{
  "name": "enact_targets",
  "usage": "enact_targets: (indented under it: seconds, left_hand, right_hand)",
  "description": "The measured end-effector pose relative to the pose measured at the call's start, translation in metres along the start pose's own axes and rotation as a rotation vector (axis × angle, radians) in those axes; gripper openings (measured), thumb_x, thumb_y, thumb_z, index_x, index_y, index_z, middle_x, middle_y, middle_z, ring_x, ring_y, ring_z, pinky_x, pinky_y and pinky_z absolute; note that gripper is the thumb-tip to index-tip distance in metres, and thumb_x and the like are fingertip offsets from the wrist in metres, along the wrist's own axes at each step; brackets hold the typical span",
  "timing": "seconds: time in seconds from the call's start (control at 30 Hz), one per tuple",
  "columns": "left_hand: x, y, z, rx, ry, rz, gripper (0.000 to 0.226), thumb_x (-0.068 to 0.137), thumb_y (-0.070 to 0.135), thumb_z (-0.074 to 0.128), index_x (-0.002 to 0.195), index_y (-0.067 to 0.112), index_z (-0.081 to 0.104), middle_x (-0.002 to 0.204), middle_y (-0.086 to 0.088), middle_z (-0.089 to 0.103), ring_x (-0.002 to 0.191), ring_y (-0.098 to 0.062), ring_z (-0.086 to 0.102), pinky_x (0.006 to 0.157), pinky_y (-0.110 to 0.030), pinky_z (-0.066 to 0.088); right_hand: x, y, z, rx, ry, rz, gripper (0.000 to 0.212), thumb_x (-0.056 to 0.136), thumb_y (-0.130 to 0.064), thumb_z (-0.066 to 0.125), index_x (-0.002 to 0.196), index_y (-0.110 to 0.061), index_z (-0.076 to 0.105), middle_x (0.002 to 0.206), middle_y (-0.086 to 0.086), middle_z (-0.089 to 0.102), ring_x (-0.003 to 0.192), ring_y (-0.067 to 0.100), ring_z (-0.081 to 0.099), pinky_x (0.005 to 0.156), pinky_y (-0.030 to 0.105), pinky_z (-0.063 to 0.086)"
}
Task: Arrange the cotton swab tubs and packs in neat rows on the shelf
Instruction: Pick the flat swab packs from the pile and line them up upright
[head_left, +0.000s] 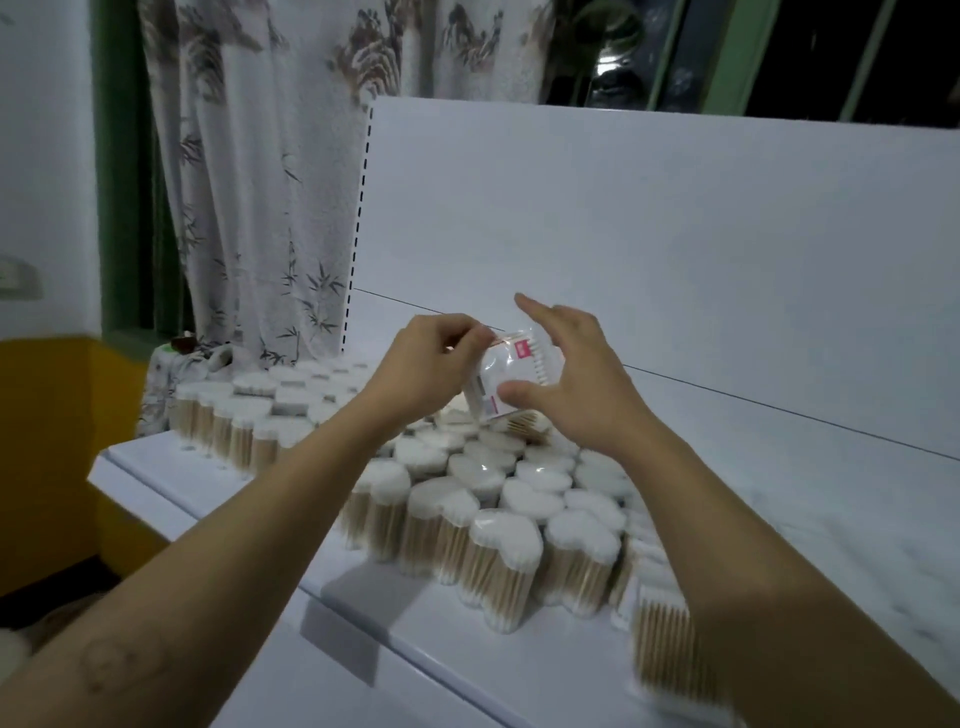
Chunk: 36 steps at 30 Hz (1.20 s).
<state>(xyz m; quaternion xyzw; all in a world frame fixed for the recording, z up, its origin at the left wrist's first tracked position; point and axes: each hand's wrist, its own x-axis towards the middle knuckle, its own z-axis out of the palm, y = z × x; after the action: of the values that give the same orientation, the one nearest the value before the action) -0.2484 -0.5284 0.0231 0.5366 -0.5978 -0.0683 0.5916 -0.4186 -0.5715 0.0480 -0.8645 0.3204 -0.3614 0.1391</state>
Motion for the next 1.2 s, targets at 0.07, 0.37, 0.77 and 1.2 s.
enact_targets:
  seconds: [0.07,0.37,0.77,1.2]
  left_hand:
    - [-0.002,0.013,0.020,-0.061,-0.030,0.021,0.024,0.097,0.035,0.055,0.087,0.024,0.073,0.074,0.007,0.071,0.075,-0.021,0.066,0.076,-0.044,0.056]
    - [-0.029,0.077,0.118,-0.071,-0.235,0.043,0.015,0.088,0.033,0.068,0.100,0.024,0.064,0.089,0.004,0.072,0.069,-0.012,0.061,0.059,-0.027,0.043]
    - [-0.111,0.212,0.301,-0.102,-0.387,0.041,0.032,0.088,0.037,0.068,0.115,0.023,0.060,0.106,0.009,0.063,0.092,-0.011,0.063,0.075,-0.026,0.050]
    - [-0.207,0.265,0.437,0.745,-0.632,0.599,0.058,0.088,0.063,0.048,0.136,0.029,0.045,0.138,0.001,0.048,0.126,-0.024,0.042,0.101,-0.045,0.025]
  right_hand:
    - [-0.008,0.007,-0.021,0.013,0.005,0.041,0.087,0.076,-0.018,0.081,0.145,-0.044,0.035,0.115,-0.009,0.054,0.099,0.008,0.059,0.088,0.023,0.047]
    - [-0.077,0.055,-0.114,0.044,0.258,0.201,0.051,0.068,-0.016,0.087,0.112,-0.028,0.064,0.099,-0.011,0.064,0.087,0.003,0.062,0.070,0.014,0.046]
    - [-0.233,0.152,-0.273,0.030,0.556,0.347,0.028,0.083,-0.009,0.075,0.105,-0.025,0.068,0.095,-0.006,0.068,0.081,0.015,0.067,0.065,0.025,0.057]
    - [-0.344,0.297,-0.344,-0.299,0.599,0.761,0.042,0.085,0.002,0.053,0.115,-0.024,0.066,0.119,0.006,0.060,0.087,0.020,0.058,0.068,0.025,0.047]
